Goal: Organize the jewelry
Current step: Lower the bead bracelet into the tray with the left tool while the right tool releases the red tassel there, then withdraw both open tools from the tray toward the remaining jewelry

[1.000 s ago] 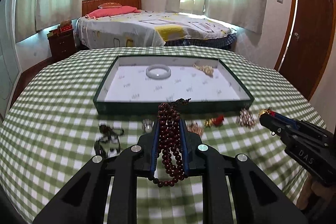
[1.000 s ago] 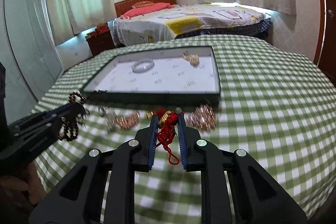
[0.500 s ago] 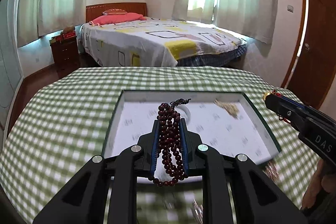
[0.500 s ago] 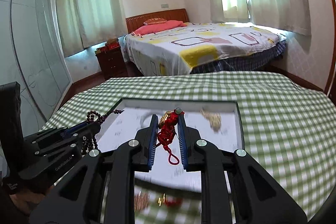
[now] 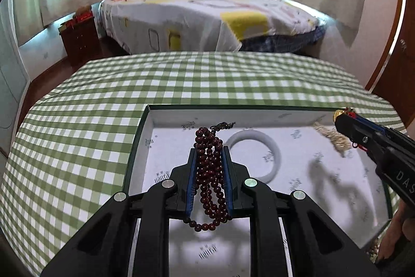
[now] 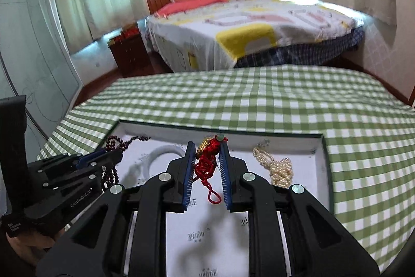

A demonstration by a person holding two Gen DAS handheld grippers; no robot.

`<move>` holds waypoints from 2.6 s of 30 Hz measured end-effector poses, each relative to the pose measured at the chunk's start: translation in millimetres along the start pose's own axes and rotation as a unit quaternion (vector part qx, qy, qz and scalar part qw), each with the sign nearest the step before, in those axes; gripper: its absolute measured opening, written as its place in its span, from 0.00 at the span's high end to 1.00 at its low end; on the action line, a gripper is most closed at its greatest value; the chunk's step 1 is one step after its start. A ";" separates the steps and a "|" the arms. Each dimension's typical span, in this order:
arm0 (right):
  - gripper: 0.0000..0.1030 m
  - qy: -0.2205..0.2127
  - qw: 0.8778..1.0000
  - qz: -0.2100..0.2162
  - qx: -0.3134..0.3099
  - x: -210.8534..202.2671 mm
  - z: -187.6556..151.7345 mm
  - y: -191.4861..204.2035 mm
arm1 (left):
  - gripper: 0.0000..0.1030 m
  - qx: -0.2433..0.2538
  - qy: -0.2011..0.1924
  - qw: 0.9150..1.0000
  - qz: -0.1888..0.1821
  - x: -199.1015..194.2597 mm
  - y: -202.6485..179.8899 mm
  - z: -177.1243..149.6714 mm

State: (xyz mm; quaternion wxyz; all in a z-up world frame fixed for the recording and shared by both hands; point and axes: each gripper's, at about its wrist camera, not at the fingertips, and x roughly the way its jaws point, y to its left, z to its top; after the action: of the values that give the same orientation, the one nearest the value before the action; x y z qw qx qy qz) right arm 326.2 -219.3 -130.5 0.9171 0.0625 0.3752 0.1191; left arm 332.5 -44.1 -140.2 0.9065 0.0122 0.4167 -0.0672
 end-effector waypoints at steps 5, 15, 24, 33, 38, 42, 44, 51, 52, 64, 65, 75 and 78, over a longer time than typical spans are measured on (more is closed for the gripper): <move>0.81 0.054 0.999 0.004 0.006 26.4 4.2 -2.4 | 0.81 0.006 0.040 0.999 0.004 20.4 -1.5 9.1; 0.80 0.112 0.994 -0.007 0.013 56.1 5.1 -9.8 | 0.80 -0.004 0.071 0.997 0.026 34.3 3.6 10.5; 0.60 0.116 0.993 -0.016 0.009 67.3 8.5 -3.7 | 0.44 0.008 0.075 0.997 0.025 36.3 -1.3 13.0; 0.60 0.063 0.998 -0.019 -0.002 34.9 11.1 -4.3 | 0.37 0.016 0.017 1.000 0.021 13.4 -7.2 12.9; 0.59 0.017 1.000 -0.021 -0.008 -2.5 7.2 1.0 | 0.32 -0.007 -0.034 0.999 0.011 -20.2 -4.1 9.7; 0.58 -0.010 1.000 -0.020 -0.007 -34.7 -4.2 4.6 | 0.32 -0.016 -0.069 0.997 0.013 -49.2 -0.5 2.6; 0.58 -0.019 1.000 -0.021 -0.006 -48.9 -12.4 5.7 | 0.32 -0.018 -0.081 0.996 0.013 -61.2 1.7 -3.0; 0.58 -0.030 0.999 -0.031 -0.008 -88.7 -52.9 11.2 | 0.32 -0.015 -0.112 0.993 0.026 -101.8 1.3 -39.4; 0.58 -0.030 0.999 -0.033 -0.009 -91.8 -59.0 12.8 | 0.32 -0.015 -0.115 0.993 0.027 -107.0 2.1 -44.8; 0.58 -0.025 0.998 -0.057 0.005 -133.4 -137.2 3.8 | 0.32 -0.040 -0.108 0.993 0.029 -134.4 4.2 -104.4; 0.58 -0.024 0.998 -0.057 0.006 -134.3 -139.9 3.1 | 0.32 -0.041 -0.108 0.993 0.031 -136.2 4.0 -108.4; 0.59 -0.009 0.997 -0.076 0.011 -135.3 -168.1 -5.9 | 0.32 -0.045 -0.087 0.994 0.041 -139.2 4.4 -142.7; 0.59 -0.005 0.996 -0.085 0.014 -129.4 -167.9 -10.1 | 0.32 -0.048 -0.080 0.995 0.042 -136.8 6.2 -148.2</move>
State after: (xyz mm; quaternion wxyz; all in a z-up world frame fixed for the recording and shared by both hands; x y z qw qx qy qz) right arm 120.6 -259.2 -164.8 0.9249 0.0442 0.3761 0.0349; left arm 133.6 -11.1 -133.5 0.9386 -0.0196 0.3443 -0.0096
